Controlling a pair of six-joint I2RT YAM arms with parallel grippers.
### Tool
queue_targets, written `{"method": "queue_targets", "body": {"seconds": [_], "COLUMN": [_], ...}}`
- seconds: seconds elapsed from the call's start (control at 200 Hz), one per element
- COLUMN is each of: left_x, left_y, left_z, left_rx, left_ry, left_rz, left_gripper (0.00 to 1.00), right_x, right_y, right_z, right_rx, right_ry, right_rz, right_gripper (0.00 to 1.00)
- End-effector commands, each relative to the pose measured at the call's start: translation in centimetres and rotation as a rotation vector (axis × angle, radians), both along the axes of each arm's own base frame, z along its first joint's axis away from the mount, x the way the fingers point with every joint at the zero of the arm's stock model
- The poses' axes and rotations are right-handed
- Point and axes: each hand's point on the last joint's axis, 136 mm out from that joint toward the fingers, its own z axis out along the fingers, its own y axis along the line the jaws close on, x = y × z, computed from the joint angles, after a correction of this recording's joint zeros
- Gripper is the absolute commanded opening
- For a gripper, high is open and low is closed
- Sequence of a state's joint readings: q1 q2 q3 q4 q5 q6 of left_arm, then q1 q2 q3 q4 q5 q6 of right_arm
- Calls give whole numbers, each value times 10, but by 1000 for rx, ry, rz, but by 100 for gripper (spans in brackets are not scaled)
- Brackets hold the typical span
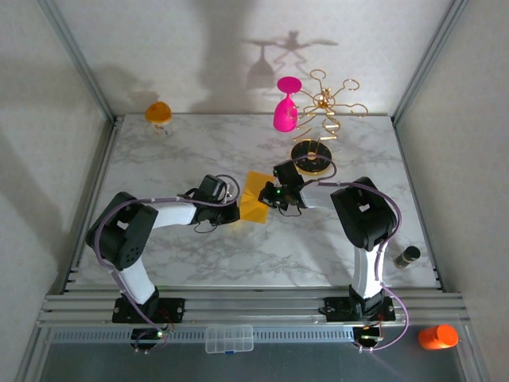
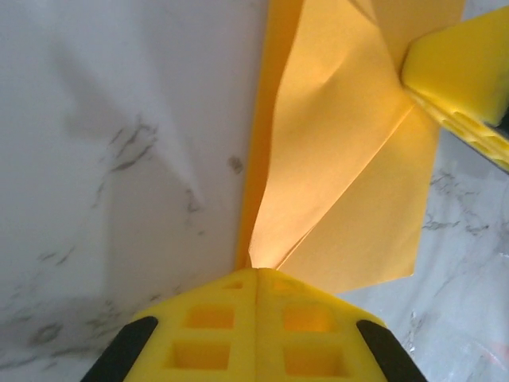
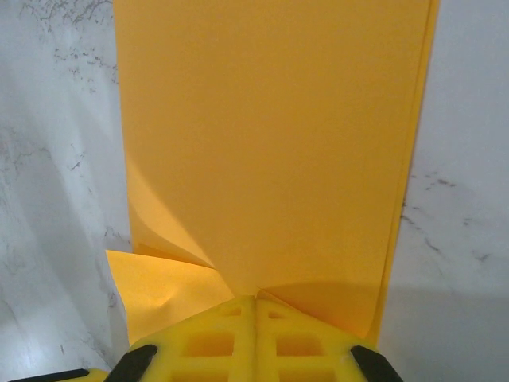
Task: Fold a paper plane with a square sheet of paper (pick it up from the middle)
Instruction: Fold the triangle a second time at the center of the table.
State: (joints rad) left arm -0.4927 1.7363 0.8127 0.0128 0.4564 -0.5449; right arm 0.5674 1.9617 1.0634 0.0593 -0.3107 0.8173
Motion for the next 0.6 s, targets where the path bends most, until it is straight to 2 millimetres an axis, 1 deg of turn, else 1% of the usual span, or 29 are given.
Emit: {"method": "queue_targets", "body": {"seconds": [0.0,0.07,0.115,0.15,0.215,0.33,0.436,0.526,0.596], "left_x": [-20,-5,2,6,13,24,32,32,29], "left_y": [22,9,0,-6,-17,-25,-27,-26,-20], "left_z": [-6,17,26,32,35,28,18,6,-2], "left_rx": [89,19,-17,-37,-54,-69,-59,-35,-3], "left_ry": [82,29,7,-7,-21,-18,-1,24,40], "left_rz": [10,26,33,37,40,74,103,114,129], "left_gripper": [5,5,5,5,5,5,5,4,3], "right_x": [-31,-31,-31,-31,-32,-33,-33,-31,-28], "right_y": [-60,-60,-59,-59,-60,-59,-58,-57,-55], "right_z": [-73,-72,-72,-72,-73,-74,-72,-68,-64], "right_rx": [-272,-270,-268,-267,-268,-265,-259,-253,-247], "right_ry": [170,168,168,167,172,176,172,162,148], "right_rz": [-71,-71,-71,-71,-72,-70,-68,-67,-63], "right_gripper": [0,0,0,0,0,0,0,0,0]}}
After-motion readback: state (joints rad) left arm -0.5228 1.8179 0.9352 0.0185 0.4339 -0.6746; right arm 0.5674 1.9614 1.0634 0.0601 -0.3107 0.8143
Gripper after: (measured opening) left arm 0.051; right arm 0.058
